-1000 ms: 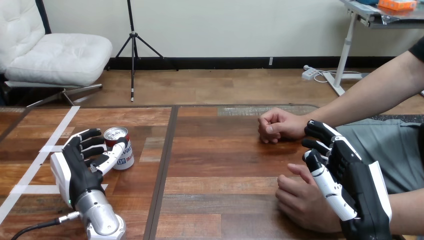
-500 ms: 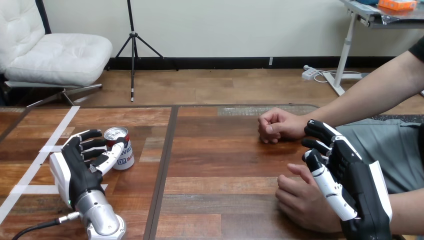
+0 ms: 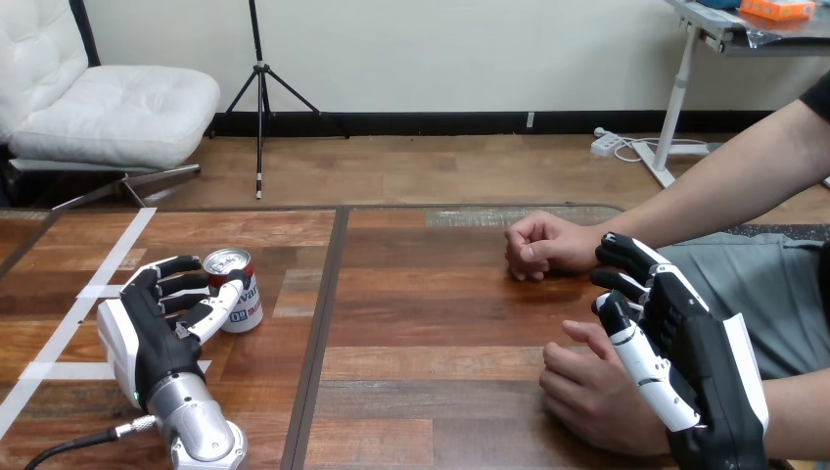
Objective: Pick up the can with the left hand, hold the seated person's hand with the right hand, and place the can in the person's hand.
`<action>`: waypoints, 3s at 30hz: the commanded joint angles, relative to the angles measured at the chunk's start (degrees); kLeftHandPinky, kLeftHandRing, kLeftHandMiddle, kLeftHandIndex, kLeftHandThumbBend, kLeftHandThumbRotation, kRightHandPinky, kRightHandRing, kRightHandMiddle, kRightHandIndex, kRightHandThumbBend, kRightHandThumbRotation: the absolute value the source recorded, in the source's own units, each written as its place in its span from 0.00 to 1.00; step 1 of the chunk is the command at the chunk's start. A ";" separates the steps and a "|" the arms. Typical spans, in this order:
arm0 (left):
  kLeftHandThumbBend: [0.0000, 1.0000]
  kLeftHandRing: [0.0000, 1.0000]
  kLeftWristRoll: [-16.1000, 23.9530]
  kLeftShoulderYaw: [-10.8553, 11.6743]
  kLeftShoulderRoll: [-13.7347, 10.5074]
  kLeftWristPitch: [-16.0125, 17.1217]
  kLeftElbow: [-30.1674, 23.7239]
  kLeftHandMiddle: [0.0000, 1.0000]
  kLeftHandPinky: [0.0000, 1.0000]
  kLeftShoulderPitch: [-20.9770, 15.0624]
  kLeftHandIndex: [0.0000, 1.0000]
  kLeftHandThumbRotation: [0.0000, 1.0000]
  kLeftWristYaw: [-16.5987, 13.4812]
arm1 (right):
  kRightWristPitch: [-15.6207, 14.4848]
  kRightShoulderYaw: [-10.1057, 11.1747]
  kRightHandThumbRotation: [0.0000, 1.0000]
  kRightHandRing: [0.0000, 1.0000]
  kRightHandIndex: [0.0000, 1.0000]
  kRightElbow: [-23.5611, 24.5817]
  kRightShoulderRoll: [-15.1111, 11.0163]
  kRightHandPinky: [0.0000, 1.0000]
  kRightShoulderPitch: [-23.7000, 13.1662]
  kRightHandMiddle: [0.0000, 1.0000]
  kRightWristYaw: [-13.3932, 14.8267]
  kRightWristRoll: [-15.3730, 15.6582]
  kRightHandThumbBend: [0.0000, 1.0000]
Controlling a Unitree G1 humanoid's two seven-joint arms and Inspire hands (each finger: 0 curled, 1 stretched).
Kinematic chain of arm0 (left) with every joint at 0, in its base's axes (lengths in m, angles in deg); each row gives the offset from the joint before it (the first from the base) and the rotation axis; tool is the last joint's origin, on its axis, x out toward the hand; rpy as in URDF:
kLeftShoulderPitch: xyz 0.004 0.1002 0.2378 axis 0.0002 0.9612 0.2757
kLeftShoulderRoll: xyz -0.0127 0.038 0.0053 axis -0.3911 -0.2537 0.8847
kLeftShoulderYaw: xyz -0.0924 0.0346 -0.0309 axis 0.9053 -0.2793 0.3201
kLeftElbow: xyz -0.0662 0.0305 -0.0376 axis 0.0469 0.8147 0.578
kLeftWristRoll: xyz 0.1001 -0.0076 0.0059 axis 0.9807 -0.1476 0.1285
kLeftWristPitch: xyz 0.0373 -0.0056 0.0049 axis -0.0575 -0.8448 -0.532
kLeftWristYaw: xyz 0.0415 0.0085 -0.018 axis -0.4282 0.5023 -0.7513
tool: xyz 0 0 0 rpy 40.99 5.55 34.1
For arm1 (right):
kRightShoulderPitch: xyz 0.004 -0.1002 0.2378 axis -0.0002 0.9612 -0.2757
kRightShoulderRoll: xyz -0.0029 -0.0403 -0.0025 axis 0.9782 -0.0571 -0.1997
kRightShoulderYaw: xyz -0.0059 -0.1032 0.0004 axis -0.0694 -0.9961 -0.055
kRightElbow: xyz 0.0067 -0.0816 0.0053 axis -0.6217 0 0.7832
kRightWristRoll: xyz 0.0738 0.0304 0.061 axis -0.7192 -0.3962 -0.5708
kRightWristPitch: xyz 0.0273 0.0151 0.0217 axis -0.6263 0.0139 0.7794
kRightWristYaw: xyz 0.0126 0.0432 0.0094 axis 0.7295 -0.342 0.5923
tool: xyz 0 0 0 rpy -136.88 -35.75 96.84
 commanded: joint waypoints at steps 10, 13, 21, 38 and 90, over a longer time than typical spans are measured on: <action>0.65 0.55 1.06 -1.22 -0.04 1.29 -0.53 0.57 0.50 -3.23 0.57 0.00 0.54 | 1.48 0.12 0.64 0.80 0.83 2.64 -0.88 0.71 -1.86 0.85 0.07 -0.15 0.55; 0.66 0.56 1.31 -1.59 -0.29 1.21 -0.55 0.58 0.51 -3.09 0.58 0.00 1.39 | 1.53 0.10 0.64 0.80 0.83 2.66 -0.85 0.71 -1.79 0.85 0.10 -0.08 0.55; 0.72 0.67 2.46 -2.72 -1.06 0.64 -0.53 0.68 0.60 -2.84 0.66 0.00 3.07 | 1.39 -0.07 0.64 0.80 0.82 2.84 -0.65 0.71 -1.53 0.84 -0.10 -0.57 0.56; 0.77 0.78 3.59 -3.53 -1.41 -1.36 -0.73 0.78 0.72 -3.03 0.76 0.00 3.20 | 1.69 -0.07 0.66 0.79 0.82 2.88 -0.68 0.69 -0.95 0.84 0.31 0.38 0.57; 0.80 0.85 5.98 -5.68 -1.92 -5.92 -1.51 0.89 0.75 -3.34 0.88 0.02 -1.43 | 0.80 -0.48 0.67 0.79 0.83 3.42 -0.58 0.70 -0.71 0.84 0.02 0.24 0.57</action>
